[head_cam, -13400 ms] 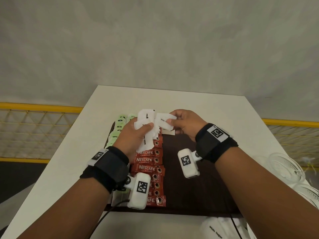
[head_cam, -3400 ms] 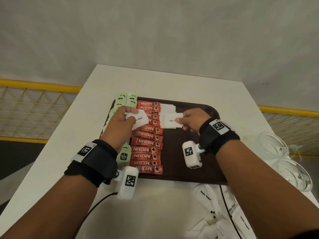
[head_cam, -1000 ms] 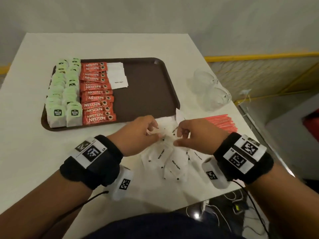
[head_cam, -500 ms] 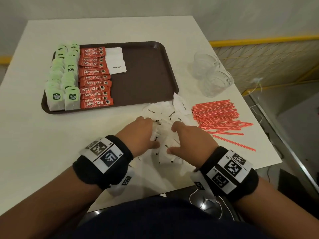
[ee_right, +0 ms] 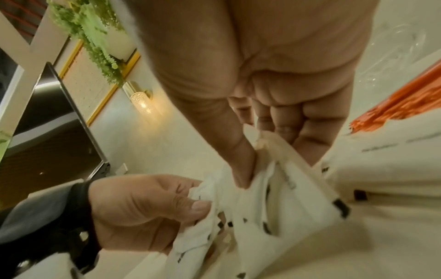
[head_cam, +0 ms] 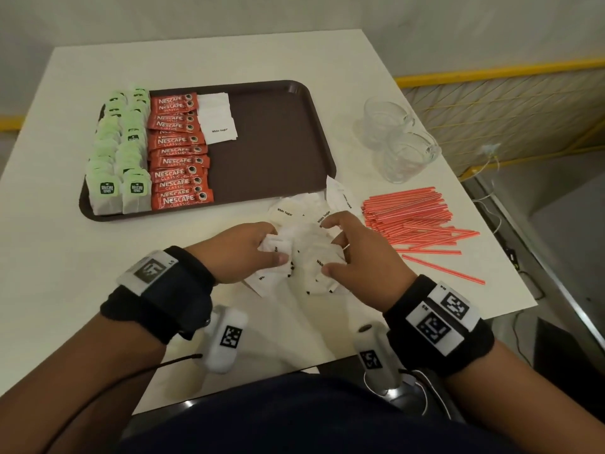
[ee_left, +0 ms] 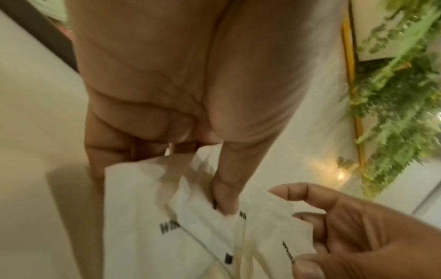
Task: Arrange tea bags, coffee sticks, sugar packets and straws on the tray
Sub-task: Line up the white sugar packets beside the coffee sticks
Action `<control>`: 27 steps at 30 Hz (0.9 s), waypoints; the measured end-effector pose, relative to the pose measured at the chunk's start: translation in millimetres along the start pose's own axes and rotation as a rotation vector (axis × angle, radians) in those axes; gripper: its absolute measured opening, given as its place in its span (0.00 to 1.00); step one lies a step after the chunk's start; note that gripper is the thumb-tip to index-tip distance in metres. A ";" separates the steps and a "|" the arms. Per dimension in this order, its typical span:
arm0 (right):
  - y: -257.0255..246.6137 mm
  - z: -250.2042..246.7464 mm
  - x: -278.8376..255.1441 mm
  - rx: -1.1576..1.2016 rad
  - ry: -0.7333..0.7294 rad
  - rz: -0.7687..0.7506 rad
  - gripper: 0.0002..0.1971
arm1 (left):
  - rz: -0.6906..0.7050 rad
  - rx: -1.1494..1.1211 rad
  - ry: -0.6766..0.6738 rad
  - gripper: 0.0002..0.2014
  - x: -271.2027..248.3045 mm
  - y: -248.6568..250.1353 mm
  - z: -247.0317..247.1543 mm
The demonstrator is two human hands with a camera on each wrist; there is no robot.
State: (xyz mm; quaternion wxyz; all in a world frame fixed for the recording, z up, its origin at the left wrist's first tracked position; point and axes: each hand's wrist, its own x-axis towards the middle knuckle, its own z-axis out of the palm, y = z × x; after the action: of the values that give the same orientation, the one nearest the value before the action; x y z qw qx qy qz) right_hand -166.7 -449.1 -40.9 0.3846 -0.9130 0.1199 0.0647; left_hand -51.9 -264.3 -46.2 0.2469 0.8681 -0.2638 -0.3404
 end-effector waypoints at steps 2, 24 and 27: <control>1.7 -6.1 3.6 0.068 0.025 0.005 0.28 | -0.041 -0.146 -0.015 0.15 -0.7 -10.7 -5.2; -75.2 -10.7 70.3 0.619 -0.086 -0.121 0.16 | 0.068 -0.714 0.284 0.21 -25.3 -28.6 -56.8; -87.0 -4.7 83.5 0.605 -0.089 -0.128 0.15 | 0.094 -0.788 0.314 0.28 -26.0 -32.1 -61.1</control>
State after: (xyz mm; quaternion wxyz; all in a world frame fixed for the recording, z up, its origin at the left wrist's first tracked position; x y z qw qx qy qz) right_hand -62.8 -407.9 4.6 0.6470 -0.7590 0.0592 0.0416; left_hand -14.9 -209.1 -14.3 0.6121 0.7357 -0.1120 -0.2674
